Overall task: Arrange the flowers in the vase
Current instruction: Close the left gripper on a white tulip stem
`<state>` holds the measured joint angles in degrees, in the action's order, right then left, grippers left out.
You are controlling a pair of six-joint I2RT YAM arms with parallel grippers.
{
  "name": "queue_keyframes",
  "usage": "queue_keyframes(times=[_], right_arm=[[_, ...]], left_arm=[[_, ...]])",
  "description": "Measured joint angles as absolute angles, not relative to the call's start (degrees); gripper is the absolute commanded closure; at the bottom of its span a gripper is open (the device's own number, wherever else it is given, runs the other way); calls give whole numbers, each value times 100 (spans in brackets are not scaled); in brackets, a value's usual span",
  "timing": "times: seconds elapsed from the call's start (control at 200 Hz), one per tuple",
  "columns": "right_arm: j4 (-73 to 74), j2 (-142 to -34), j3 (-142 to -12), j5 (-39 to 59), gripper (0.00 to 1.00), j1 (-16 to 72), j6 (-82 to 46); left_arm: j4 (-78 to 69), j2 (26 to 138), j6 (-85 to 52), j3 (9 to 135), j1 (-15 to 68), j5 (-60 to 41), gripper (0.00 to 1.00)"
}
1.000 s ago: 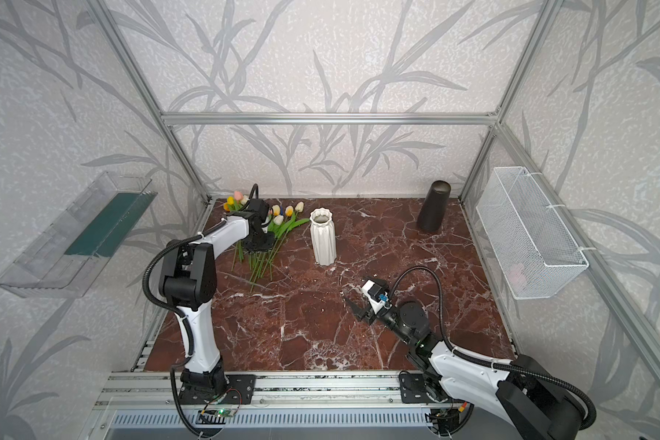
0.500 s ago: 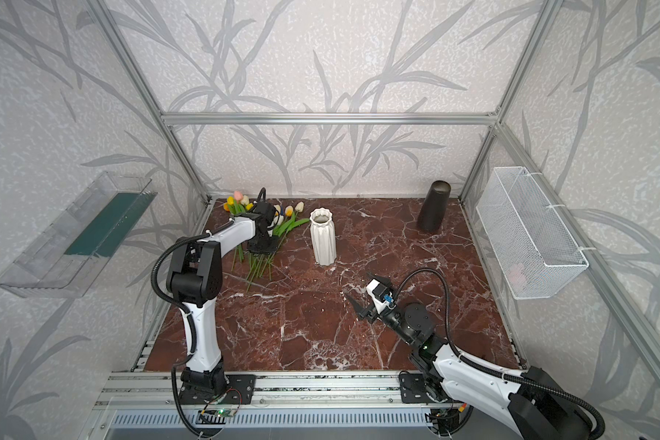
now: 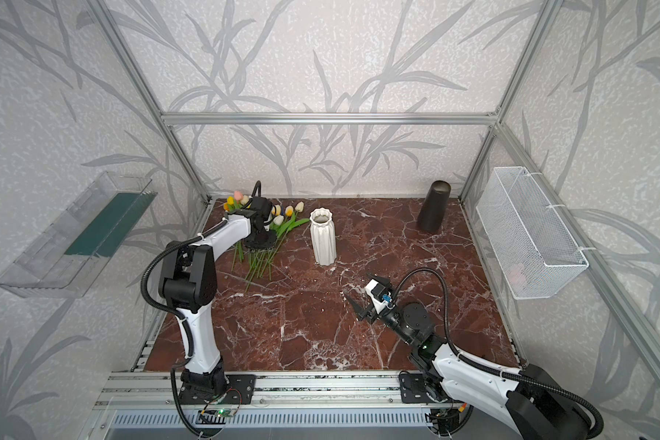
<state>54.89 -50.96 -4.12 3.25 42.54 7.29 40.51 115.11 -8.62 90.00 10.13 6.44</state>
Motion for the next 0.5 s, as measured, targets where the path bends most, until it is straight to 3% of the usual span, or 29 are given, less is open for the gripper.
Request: queue_keyframes(times=[0.06, 0.275, 0.5], right_arm=[[5492, -5107, -412, 325, 13, 4254, 729], [5492, -5131, -412, 329, 13, 4254, 729], [5487, -5120, -412, 331, 12, 4254, 729]], left_arm=[[4023, 11410, -860, 9000, 1013, 714, 83], [4097, 11622, -786, 9174, 939, 932, 75], [4097, 11994, -722, 9203, 840, 961, 76]])
